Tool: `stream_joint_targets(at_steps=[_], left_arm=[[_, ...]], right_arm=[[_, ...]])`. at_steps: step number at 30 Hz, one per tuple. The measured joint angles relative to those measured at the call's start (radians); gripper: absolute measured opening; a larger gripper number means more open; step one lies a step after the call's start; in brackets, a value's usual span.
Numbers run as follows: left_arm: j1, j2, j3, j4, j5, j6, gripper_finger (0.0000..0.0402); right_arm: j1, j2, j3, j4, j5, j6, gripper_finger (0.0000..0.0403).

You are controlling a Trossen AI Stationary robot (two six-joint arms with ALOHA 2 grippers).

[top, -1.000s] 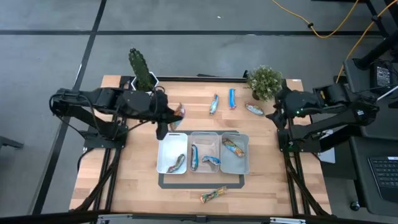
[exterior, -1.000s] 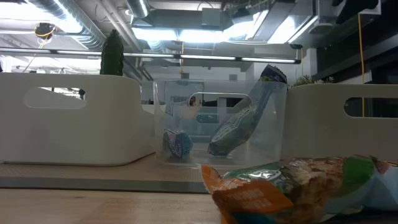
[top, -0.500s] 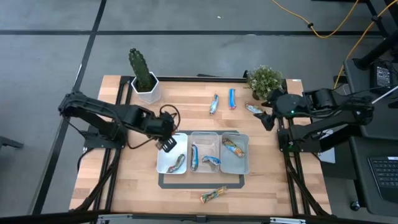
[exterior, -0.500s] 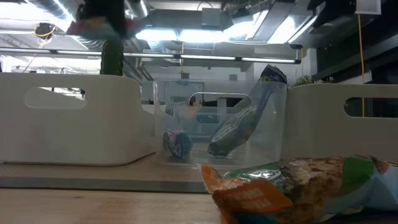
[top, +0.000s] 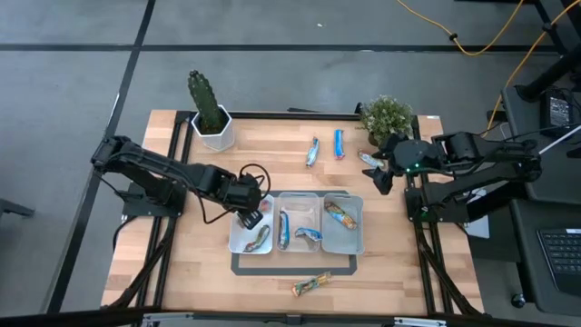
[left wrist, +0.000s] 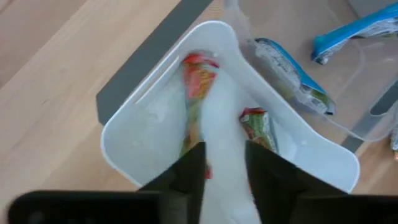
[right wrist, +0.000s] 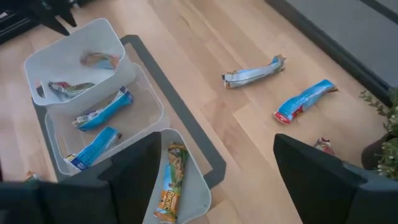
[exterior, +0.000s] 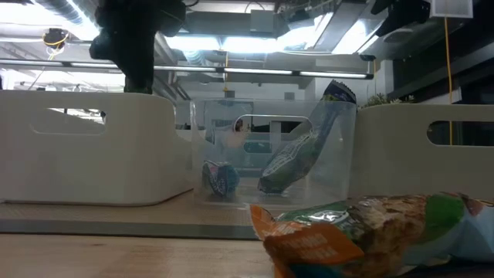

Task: Pick and place Granola Bars by type
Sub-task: Put the yellow granola bar into the gray bin

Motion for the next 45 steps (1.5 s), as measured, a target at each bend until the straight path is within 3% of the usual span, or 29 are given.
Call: stream_joint_targets(at_steps=[6,11,16,19,25,33,38,45], left_arm=[[0.002,-0.011,0.000,0.009,0.001,-0.006,0.0190],[0.002,-0.036,0.034,0.003,0.001,0.026,0.0219],[0.001,-0.085,0.090,0.003,-0.071,0.088,0.0218],[0.001,-0.127,0.100,0.002,-0.150,0.099,0.0213],[0.032,-0.196,0.100,0.003,-0.316,0.134,0.0209],[0.059,-0.229,0.100,0.003,-0.355,0.239,0.0206],[0.055,-0.224,0.100,0.003,-0.332,0.226,0.0201],[0.011,-0.221,0.100,0.003,-0.360,0.175,0.0193]], right_arm=[[0.000,0.000,0.000,-0.001,0.000,-0.057,0.0311],[0.003,0.001,0.000,-0.001,-0.087,-0.216,0.0311],[0.082,0.012,0.000,0.053,-0.319,-0.360,0.0311],[0.172,0.046,0.000,0.135,-0.385,-0.401,0.0311],[0.349,0.182,0.000,0.318,-0.387,-0.433,0.0311],[0.439,0.358,0.000,0.429,-0.478,-0.225,0.0311],[0.463,0.479,0.000,0.518,-0.496,-0.298,0.0311],[0.507,0.646,0.000,0.554,-0.427,-0.438,0.0311]])
